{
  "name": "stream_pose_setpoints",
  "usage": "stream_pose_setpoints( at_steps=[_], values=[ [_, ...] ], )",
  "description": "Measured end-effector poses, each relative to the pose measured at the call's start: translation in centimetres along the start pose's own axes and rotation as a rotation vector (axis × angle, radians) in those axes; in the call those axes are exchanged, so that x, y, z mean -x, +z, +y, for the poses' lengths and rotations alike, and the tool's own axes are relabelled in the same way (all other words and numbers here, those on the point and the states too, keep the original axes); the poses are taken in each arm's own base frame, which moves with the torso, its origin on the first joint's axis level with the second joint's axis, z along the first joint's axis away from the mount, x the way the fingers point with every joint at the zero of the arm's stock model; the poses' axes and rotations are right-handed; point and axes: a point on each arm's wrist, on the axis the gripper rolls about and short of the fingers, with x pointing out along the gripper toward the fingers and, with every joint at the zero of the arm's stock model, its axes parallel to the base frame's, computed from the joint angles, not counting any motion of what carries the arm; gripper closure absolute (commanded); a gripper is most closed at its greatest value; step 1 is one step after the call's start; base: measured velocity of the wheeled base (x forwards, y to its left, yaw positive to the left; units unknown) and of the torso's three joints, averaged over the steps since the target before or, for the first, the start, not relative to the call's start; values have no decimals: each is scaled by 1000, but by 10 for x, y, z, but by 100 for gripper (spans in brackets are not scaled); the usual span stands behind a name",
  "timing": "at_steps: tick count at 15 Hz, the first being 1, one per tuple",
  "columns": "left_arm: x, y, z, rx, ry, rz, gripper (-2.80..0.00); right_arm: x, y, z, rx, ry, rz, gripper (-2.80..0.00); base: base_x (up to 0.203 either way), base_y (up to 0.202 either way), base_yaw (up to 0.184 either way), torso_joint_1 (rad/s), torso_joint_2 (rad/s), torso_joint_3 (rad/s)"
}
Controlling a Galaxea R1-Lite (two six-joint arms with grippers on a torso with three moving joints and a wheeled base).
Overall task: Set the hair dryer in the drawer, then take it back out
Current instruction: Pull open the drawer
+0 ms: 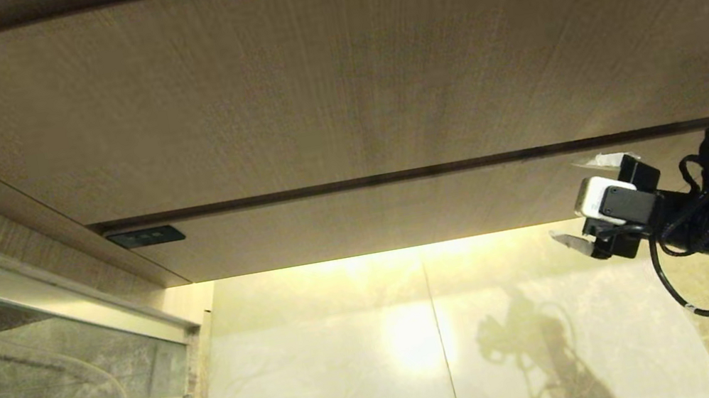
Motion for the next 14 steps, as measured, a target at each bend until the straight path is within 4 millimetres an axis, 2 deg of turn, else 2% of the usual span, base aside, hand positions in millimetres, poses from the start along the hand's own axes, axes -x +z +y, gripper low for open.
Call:
stream_pose_setpoints(
  at_steps=[14],
  values=[
    [0, 0, 0, 0, 0, -1, 0, -31, -5, -6, 27, -61, -58, -280, 0, 0, 0, 0, 0, 0]
  ],
)
